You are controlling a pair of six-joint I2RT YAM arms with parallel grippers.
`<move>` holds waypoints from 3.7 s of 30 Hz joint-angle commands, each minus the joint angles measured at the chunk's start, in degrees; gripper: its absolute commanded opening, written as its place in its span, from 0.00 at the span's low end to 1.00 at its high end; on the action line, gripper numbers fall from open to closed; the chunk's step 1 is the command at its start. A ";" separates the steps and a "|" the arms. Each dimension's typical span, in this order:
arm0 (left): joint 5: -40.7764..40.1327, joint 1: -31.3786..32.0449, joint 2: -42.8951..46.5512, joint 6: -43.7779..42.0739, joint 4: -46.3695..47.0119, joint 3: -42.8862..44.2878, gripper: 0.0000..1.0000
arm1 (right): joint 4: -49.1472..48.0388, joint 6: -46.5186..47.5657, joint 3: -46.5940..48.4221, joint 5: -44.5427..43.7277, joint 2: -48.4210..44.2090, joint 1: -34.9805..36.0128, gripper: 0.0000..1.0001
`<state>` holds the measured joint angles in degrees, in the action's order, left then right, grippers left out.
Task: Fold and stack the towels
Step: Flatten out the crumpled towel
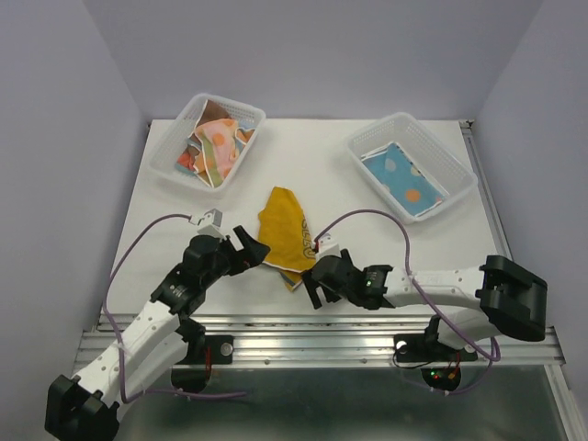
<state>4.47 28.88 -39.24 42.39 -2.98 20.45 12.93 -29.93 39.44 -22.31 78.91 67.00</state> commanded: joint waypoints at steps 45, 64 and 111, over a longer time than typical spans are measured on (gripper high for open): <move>-18.36 26.22 -37.57 6.83 4.39 9.70 0.28 | -14.14 3.04 0.20 2.89 5.11 -5.30 0.42; -30.44 26.14 -22.05 9.19 -9.90 15.14 0.00 | -11.89 -1.08 2.65 -10.44 0.12 -9.08 0.01; -15.88 23.15 -2.15 3.57 -17.67 19.27 0.99 | -13.10 21.85 3.72 11.79 -19.31 -38.18 0.93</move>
<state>-7.16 51.35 -44.60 42.78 -22.22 36.14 2.48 -5.93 42.48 -21.47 66.50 28.69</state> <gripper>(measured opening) 0.983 0.778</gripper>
